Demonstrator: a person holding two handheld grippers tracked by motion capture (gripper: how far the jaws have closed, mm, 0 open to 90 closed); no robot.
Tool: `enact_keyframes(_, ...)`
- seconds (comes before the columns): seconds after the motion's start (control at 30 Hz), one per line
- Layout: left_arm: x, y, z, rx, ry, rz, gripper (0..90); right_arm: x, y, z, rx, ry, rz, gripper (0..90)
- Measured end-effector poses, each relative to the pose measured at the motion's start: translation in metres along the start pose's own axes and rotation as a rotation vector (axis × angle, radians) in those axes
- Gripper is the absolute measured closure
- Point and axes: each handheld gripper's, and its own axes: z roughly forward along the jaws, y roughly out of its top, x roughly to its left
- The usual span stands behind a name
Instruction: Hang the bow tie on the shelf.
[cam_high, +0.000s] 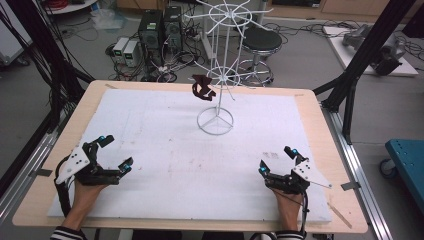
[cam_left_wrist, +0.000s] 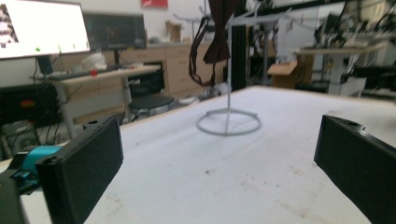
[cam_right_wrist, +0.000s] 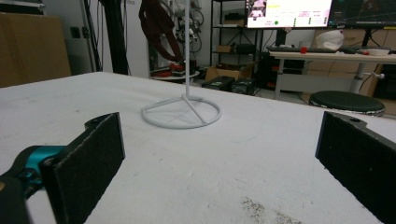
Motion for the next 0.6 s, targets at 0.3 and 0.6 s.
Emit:
enact_keyframes(0.3, 0.002, -0.023, 0.001, 0.04, 0.047, -0.05, 1.7, 0.0, 0.0, 0.0, -0.003, 0.003, 0.002, 0.5)
enact_keyframes(0.6, 0.002, -0.024, -0.001, 0.025, 0.058, -0.055, 1.7, 0.0, 0.0, 0.0, 0.0, 0.002, -0.003, 0.5)
